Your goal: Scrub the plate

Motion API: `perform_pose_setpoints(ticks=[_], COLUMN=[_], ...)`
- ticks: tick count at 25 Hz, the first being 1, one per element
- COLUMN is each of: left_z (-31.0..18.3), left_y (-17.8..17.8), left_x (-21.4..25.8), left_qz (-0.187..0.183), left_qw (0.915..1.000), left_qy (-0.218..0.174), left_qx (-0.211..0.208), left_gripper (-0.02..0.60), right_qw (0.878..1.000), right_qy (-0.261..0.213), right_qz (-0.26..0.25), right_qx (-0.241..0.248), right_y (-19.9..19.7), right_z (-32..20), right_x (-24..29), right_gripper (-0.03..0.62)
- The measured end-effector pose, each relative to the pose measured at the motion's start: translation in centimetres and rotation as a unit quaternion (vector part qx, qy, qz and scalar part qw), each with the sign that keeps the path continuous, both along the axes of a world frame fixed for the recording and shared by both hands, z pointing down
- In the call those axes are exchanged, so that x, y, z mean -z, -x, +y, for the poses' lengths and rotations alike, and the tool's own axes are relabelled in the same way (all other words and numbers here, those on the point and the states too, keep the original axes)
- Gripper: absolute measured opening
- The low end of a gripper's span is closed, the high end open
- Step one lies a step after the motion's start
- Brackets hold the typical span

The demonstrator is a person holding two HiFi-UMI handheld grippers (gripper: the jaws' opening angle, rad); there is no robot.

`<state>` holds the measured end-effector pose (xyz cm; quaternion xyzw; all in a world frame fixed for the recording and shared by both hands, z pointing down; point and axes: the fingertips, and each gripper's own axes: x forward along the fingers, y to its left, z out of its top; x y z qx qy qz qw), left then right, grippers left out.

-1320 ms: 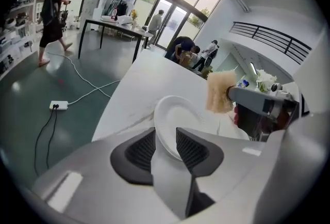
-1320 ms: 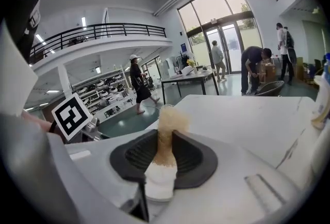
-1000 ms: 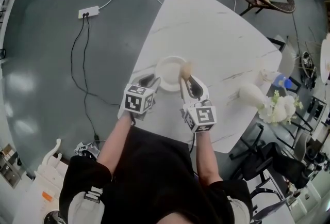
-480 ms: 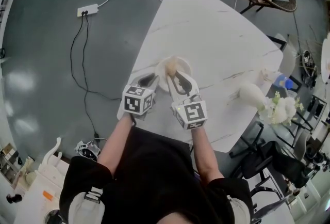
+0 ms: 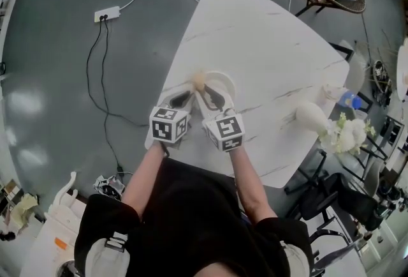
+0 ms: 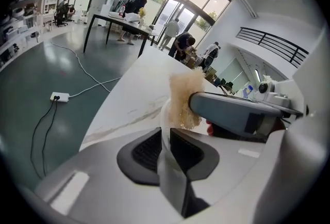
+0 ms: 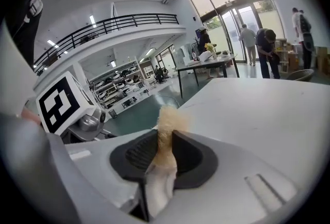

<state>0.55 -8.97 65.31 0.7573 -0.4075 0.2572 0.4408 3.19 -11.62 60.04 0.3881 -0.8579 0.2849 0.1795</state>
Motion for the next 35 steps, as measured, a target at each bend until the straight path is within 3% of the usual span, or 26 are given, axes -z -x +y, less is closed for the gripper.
perform_pose_setpoints(ticks=[35], left_z=[-0.2], left_y=[0.2], left_x=[0.1], left_qz=[0.004], left_qw=[0.9998], left_qy=[-0.007], left_qx=[0.016], left_gripper=[0.046], right_qw=[0.991], right_qy=[0.034], right_qz=[0.026], right_qx=[-0.130], right_y=[-10.8], right_z=[0.9], right_x=[-0.9], right_gripper=[0.094])
